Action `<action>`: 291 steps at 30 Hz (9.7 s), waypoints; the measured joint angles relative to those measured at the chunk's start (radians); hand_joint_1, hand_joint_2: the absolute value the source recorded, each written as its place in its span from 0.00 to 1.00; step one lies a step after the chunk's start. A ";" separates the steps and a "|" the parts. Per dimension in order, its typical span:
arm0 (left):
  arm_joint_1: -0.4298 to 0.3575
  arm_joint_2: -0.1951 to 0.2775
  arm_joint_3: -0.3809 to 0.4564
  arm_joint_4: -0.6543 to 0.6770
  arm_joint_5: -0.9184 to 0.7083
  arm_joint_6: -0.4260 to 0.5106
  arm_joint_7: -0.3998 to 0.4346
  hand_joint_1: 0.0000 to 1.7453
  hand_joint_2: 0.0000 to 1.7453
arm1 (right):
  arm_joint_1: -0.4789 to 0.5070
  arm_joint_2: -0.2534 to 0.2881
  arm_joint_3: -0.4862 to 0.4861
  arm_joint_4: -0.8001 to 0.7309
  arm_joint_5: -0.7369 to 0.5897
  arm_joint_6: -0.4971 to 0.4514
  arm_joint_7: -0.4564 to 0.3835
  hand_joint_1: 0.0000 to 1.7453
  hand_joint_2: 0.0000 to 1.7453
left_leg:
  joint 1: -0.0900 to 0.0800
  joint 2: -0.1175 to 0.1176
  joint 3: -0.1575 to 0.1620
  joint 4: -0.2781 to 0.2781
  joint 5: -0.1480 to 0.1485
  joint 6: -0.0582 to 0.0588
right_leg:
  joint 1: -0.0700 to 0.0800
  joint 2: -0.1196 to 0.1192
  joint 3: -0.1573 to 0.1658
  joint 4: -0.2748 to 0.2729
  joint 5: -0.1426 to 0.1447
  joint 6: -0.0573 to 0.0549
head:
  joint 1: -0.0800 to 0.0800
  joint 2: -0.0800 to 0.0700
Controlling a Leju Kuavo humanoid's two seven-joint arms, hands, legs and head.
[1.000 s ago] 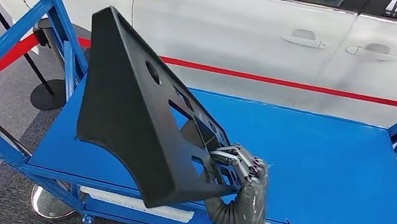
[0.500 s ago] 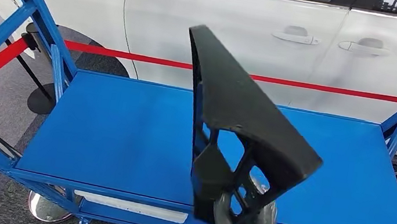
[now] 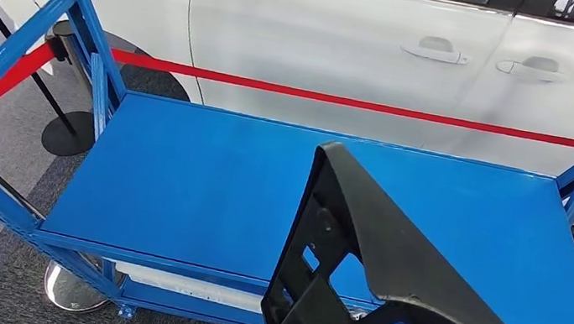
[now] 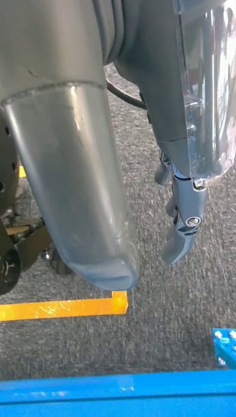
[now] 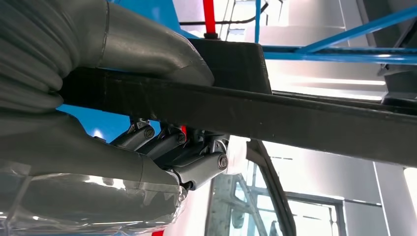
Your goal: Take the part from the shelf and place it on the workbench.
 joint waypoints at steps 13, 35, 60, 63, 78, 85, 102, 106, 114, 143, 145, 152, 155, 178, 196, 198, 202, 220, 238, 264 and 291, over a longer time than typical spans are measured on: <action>0.000 0.001 0.001 0.000 -0.012 0.000 0.004 0.00 0.00 | 0.021 0.007 -0.018 -0.001 -0.001 0.021 -0.009 1.00 1.00 | 0.002 -0.004 -0.020 0.243 -0.144 -0.048 | 0.013 -0.008 -0.061 -0.072 0.099 -0.054 | -0.010 0.000; -0.002 0.004 0.001 0.000 -0.016 -0.015 0.003 0.00 0.00 | 0.020 0.009 -0.021 0.000 -0.028 0.035 0.006 1.00 1.00 | -0.006 0.006 0.004 -0.005 0.013 -0.030 | 0.005 -0.001 0.047 -0.086 0.020 -0.020 | -0.004 0.000; -0.004 0.011 0.001 -0.001 -0.019 -0.023 0.000 0.00 0.00 | 0.013 0.009 -0.021 0.010 -0.032 0.042 0.013 1.00 1.00 | -0.008 0.012 0.026 -0.027 -0.003 0.004 | 0.000 -0.005 -0.068 0.128 0.027 0.005 | -0.004 0.000; -0.004 0.011 0.001 -0.001 -0.019 -0.024 0.000 0.00 0.00 | 0.012 0.009 -0.021 0.010 -0.032 0.043 0.013 1.00 1.00 | -0.011 0.010 -0.001 -0.008 0.015 -0.012 | 0.007 -0.005 0.058 -0.062 0.017 -0.007 | -0.004 0.000; -0.001 0.016 0.001 -0.002 -0.027 -0.033 0.003 0.00 0.00 | 0.015 0.010 -0.020 0.012 -0.057 0.048 0.017 1.00 1.00 | -0.011 -0.039 0.156 0.000 -0.113 -0.020 | 0.016 0.027 -0.118 -0.050 0.145 -0.038 | -0.011 0.000; -0.002 0.013 0.001 -0.003 -0.033 -0.035 0.004 0.00 0.00 | 0.021 0.010 -0.024 0.011 -0.058 0.042 0.019 1.00 1.00 | -0.008 0.005 0.121 -0.053 -0.063 0.014 | 0.010 0.019 -0.168 0.070 0.025 -0.002 | -0.001 0.000; 0.002 0.016 0.001 -0.003 -0.030 -0.037 -0.003 0.00 0.00 | 0.032 0.012 -0.028 0.010 -0.059 0.035 0.018 1.00 1.00 | -0.002 0.009 -0.069 0.233 -0.163 -0.051 | 0.008 -0.010 0.021 -0.093 0.052 -0.059 | -0.008 0.000; 0.002 0.018 0.001 -0.003 -0.030 -0.038 -0.003 0.00 0.00 | 0.034 0.012 -0.028 0.010 -0.059 0.034 0.018 1.00 1.00 | -0.002 -0.008 0.032 0.122 -0.100 -0.040 | 0.010 0.024 -0.008 -0.074 0.064 -0.054 | -0.008 0.000; 0.000 0.019 0.001 -0.003 -0.030 -0.038 -0.003 0.00 0.00 | 0.036 0.012 -0.030 0.009 -0.059 0.034 0.018 1.00 1.00 | 0.003 -0.012 0.105 -0.036 -0.062 -0.003 | 0.012 0.033 -0.059 -0.009 0.039 -0.012 | -0.004 0.000; -0.002 0.021 0.001 -0.003 -0.032 -0.041 0.005 0.00 0.00 | 0.053 0.017 -0.042 0.008 -0.087 0.052 0.008 1.00 1.00 | 0.002 -0.047 0.093 -0.008 -0.077 -0.016 | 0.008 0.111 -0.084 -0.031 0.091 -0.017 | -0.009 0.000; -0.001 0.020 0.001 -0.003 -0.033 -0.042 0.004 0.00 0.00 | 0.055 0.017 -0.044 0.007 -0.088 0.055 0.008 1.00 1.00 | 0.005 -0.019 0.093 -0.017 -0.070 -0.002 | 0.010 0.061 -0.117 0.038 0.047 -0.011 | -0.002 0.000; -0.002 0.022 0.001 -0.003 -0.033 -0.047 0.004 0.00 0.00 | 0.056 0.017 -0.047 0.008 -0.090 0.059 0.007 1.00 1.00 | -0.004 0.073 0.093 -0.016 -0.073 -0.003 | 0.007 -0.031 -0.114 0.067 0.053 -0.011 | 0.004 0.000; -0.003 0.021 0.001 -0.003 -0.033 -0.048 0.005 0.00 0.00 | 0.056 0.018 -0.048 0.008 -0.091 0.062 0.007 1.00 1.00 | -0.010 0.100 0.100 -0.014 -0.079 -0.016 | 0.021 -0.077 -0.054 -0.050 0.078 -0.028 | 0.002 0.000; 0.003 0.024 0.001 -0.003 -0.035 -0.048 0.007 0.00 0.00 | 0.060 0.025 -0.056 0.008 -0.094 0.070 0.004 1.00 1.00 | -0.002 0.011 0.091 -0.010 -0.077 0.004 | 0.006 0.011 -0.202 0.189 -0.014 -0.002 | 0.002 0.000; 0.001 0.023 0.001 -0.003 -0.038 -0.050 0.012 0.00 0.00 | 0.063 0.031 -0.059 0.008 -0.082 0.069 0.004 1.00 1.00 | -0.003 0.003 0.002 0.229 -0.192 -0.044 | 0.013 0.050 -0.066 -0.067 0.106 -0.061 | -0.003 0.000; 0.002 0.024 0.001 -0.003 -0.039 -0.050 0.013 0.00 0.00 | 0.063 0.031 -0.059 0.008 -0.080 0.069 0.004 1.00 1.00 | 0.003 -0.029 0.049 0.106 -0.117 -0.046 | 0.011 0.078 -0.067 -0.057 0.102 -0.054 | -0.003 0.000; -0.001 0.025 0.001 -0.003 -0.039 -0.051 0.015 0.00 0.00 | 0.063 0.032 -0.059 0.008 -0.079 0.070 0.005 1.00 1.00 | 0.003 -0.068 0.082 0.008 -0.087 -0.029 | 0.009 0.123 -0.086 -0.038 0.101 -0.027 | -0.004 0.000; -0.009 0.022 0.000 -0.003 -0.044 -0.054 0.011 0.00 0.00 | 0.062 0.034 -0.061 0.007 -0.068 0.080 0.003 1.00 1.00 | -0.009 0.092 0.102 0.009 -0.111 -0.031 | 0.024 -0.037 -0.061 -0.067 0.092 -0.052 | 0.007 0.000; -0.002 0.024 0.000 -0.003 -0.048 -0.054 0.012 0.00 0.00 | 0.057 0.036 -0.062 0.008 -0.066 0.089 0.004 1.00 1.00 | 0.006 -0.013 0.072 0.005 -0.074 -0.005 | 0.007 0.016 -0.167 0.123 0.004 -0.005 | 0.010 0.000; -0.003 0.027 -0.001 -0.003 -0.049 -0.056 0.011 0.00 0.00 | 0.053 0.038 -0.061 0.014 -0.063 0.089 0.006 1.00 1.00 | 0.008 -0.078 0.063 0.021 -0.083 -0.041 | 0.012 0.107 -0.077 -0.033 0.082 -0.034 | -0.001 0.000; -0.004 0.026 -0.002 -0.003 -0.051 -0.057 0.015 0.00 0.00 | 0.056 0.039 -0.061 0.013 -0.062 0.085 0.008 1.00 1.00 | 0.004 -0.013 0.007 0.157 -0.123 -0.056 | 0.013 0.078 -0.063 -0.051 0.087 -0.053 | 0.001 0.000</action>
